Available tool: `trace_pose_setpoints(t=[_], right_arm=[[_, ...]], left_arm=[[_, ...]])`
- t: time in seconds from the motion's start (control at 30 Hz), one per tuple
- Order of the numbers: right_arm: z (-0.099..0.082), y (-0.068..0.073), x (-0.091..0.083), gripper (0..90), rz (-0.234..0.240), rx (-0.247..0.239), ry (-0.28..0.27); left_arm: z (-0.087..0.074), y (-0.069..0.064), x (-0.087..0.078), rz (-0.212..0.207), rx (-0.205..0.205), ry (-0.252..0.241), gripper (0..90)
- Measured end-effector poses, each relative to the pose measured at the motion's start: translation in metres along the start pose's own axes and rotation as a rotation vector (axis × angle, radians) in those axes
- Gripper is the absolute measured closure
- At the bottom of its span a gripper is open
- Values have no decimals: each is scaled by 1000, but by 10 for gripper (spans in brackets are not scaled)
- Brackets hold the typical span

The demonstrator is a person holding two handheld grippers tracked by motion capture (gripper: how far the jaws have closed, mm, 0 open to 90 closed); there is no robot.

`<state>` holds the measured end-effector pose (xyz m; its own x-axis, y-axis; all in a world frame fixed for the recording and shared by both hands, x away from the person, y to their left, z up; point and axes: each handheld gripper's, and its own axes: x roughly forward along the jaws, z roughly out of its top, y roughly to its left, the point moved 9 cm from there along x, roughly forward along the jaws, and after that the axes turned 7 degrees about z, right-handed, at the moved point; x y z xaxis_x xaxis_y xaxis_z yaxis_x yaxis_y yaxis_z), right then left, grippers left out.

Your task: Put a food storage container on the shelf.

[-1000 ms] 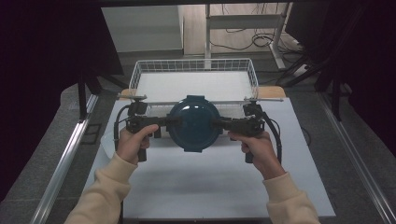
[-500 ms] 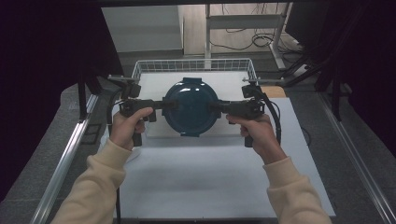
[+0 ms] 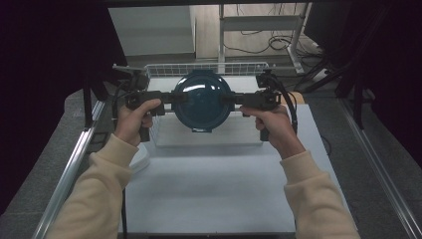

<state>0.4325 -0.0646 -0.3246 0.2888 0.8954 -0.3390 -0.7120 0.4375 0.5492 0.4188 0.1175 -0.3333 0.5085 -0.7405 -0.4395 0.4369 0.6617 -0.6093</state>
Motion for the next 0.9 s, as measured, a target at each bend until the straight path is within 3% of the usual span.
trace_pose_setpoints(t=[0.43, 0.67, 0.9], right_arm=[[30, -5, 2, 443, -3, -10, -4], [43, -14, 4, 444, 2, 5, -9], [49, -28, 7, 444, 3, 35, -4]], left_arm=[[31, 2, 3, -12, -7, 10, 399], [47, 6, 11, -9, -19, 31, 399], [53, 15, 24, -4, -43, 55, 398]])
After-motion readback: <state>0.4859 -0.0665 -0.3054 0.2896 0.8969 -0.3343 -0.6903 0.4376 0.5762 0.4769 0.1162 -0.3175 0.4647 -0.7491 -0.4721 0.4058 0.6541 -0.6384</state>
